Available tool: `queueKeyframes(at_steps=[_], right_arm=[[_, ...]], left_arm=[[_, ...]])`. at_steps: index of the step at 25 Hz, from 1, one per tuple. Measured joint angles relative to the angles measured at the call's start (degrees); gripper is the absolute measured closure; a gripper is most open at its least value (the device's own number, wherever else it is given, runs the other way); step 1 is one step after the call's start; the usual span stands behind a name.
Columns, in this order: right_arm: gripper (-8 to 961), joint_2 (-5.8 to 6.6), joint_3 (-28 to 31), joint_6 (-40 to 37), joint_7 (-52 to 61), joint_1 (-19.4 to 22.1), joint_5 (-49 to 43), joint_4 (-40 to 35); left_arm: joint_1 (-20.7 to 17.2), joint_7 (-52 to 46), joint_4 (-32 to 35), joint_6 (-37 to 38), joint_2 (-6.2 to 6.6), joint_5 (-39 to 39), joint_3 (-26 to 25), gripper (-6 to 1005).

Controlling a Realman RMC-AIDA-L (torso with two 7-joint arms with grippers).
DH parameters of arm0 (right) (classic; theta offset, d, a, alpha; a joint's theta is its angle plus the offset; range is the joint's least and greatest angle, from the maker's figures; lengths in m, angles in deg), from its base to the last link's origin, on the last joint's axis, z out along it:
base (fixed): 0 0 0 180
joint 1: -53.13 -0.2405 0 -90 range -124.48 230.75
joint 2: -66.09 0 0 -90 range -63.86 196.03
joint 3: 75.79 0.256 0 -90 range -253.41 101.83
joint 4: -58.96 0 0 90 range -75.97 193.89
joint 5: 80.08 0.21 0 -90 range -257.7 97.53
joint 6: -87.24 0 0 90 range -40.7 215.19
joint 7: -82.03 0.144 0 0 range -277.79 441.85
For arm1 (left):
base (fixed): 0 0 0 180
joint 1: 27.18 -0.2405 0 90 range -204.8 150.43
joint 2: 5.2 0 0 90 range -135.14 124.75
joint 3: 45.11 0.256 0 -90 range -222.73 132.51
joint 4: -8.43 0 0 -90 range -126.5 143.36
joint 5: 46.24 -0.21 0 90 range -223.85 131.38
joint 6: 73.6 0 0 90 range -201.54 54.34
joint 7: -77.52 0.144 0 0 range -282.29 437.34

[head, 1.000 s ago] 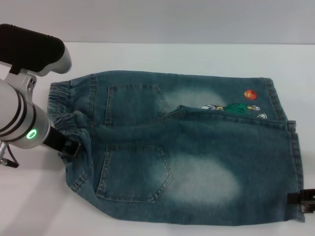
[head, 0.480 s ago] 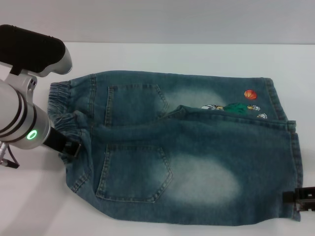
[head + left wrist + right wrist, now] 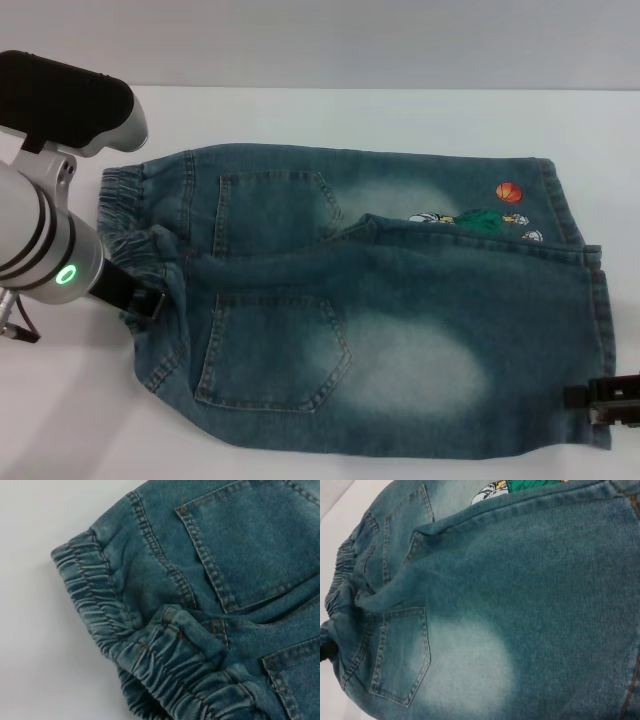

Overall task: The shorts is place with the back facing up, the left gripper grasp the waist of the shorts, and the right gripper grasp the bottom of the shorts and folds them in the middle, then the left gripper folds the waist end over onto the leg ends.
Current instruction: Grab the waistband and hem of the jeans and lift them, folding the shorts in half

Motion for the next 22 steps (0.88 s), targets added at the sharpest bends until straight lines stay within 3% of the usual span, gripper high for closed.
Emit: queueKeyframes(at_steps=[22], right_arm=[[314,0.14,0.6,0.1,1.3,1.7,-2.1,-3.7]], left_arm=[[1.1,-0.1,1.4,0.0,0.00,0.0,-0.5,796]])
